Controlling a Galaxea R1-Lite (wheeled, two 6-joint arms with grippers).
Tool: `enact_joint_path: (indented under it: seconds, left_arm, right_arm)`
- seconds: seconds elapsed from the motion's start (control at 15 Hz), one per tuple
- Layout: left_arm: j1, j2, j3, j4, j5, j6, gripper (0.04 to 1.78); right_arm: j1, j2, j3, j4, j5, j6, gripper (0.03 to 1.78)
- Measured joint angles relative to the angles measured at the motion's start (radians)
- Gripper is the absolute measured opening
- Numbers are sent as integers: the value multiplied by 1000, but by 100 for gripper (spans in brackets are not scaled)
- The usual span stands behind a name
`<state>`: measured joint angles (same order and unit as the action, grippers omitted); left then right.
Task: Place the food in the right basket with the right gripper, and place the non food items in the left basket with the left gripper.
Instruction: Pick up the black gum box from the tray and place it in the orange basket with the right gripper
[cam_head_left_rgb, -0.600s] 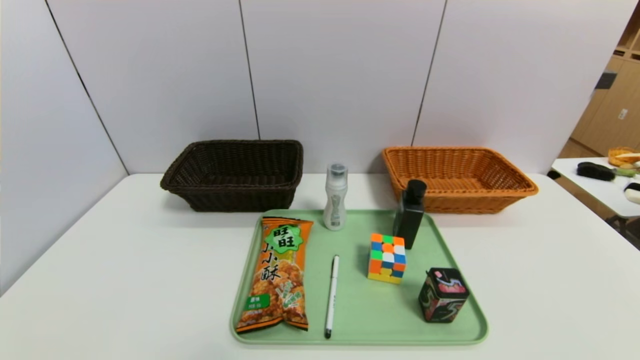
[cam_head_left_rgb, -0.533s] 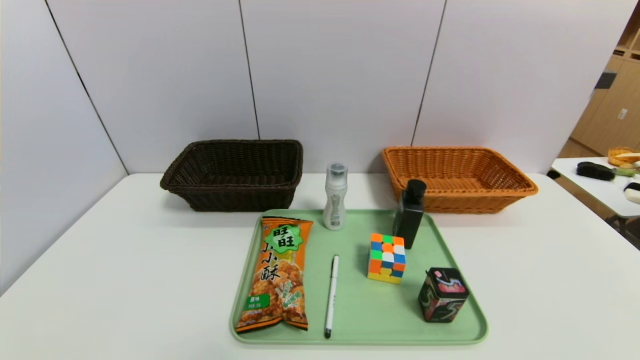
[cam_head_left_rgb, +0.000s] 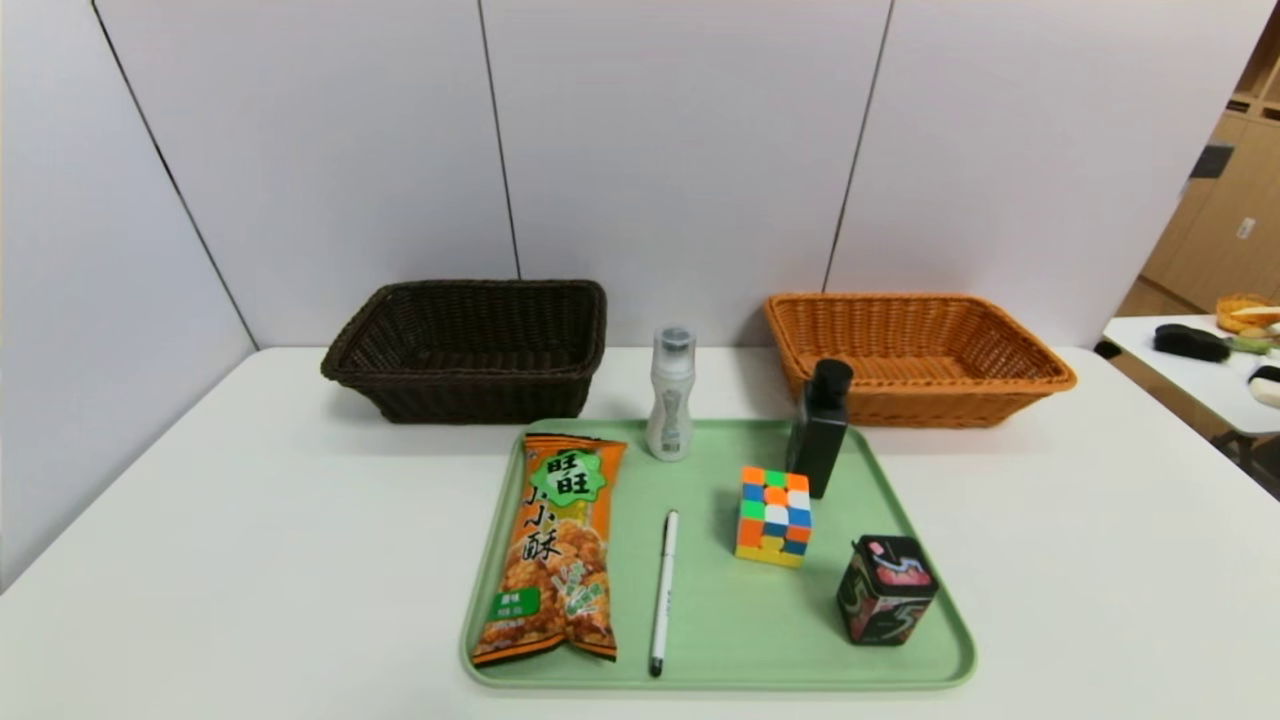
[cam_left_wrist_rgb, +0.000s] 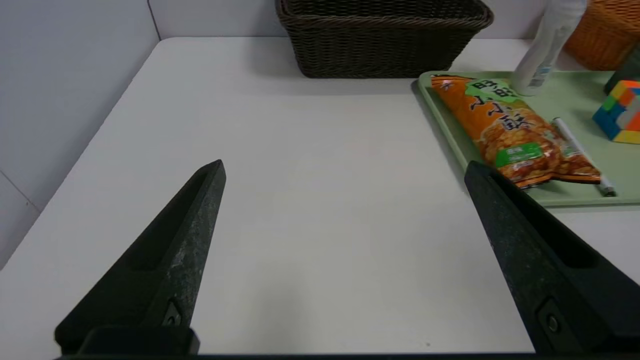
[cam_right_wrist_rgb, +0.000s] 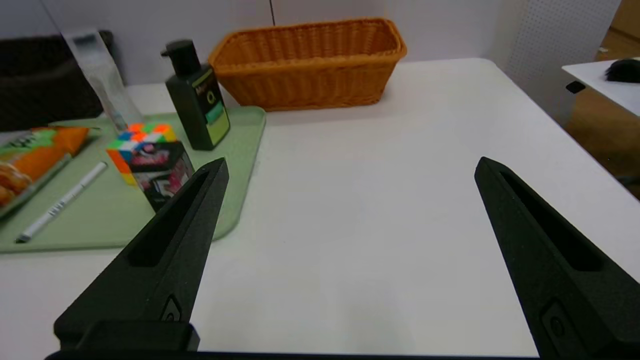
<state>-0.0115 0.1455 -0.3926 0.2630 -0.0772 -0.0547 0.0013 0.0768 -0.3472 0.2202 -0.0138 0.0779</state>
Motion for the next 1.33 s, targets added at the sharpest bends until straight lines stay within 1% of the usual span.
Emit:
enact_joint_path:
  seconds: [0.13,0.27,0.4,0.53,0.67,0.73,0.8,0.93,1.07,1.2,1.27,1.33]
  left_arm:
    - [-25,133,-181,117,-12,-15,169]
    - [-42,283,-348,220,-19,-29,169]
    - [-50,423,-472,313,-22,-46,169]
    - [-55,556,-560,363,-29,-82,169]
    - [-59,672,-614,378,-43,-118,169]
    - [-59,719,-628,381,-53,-136,169]
    - [-60,761,-636,382,-67,-152,169]
    - [-61,820,-643,385,-74,-161,169]
    - [-66,857,-643,398,-73,-163,169]
    - [-69,875,-633,425,-72,-164,169]
    - [-69,878,-621,436,-72,-168,169]
    - [-70,877,-607,437,-72,-170,169]
  right_arm:
    - [0,116,-241,137,0,9,170]
    - [0,280,-487,282,0,14,170]
    - [-1,457,-688,426,1,18,170]
    - [-1,623,-811,530,1,21,170]
    - [4,781,-881,577,4,25,170]
    - [22,851,-901,586,6,34,170]
    - [61,922,-917,592,6,51,170]
    - [174,1043,-946,601,2,110,170]
    - [309,1161,-988,629,-9,212,170]
    - [430,1265,-1027,671,-39,326,170]
    - [479,1304,-1037,685,-55,371,170]
    - [520,1337,-1044,711,-76,404,170]
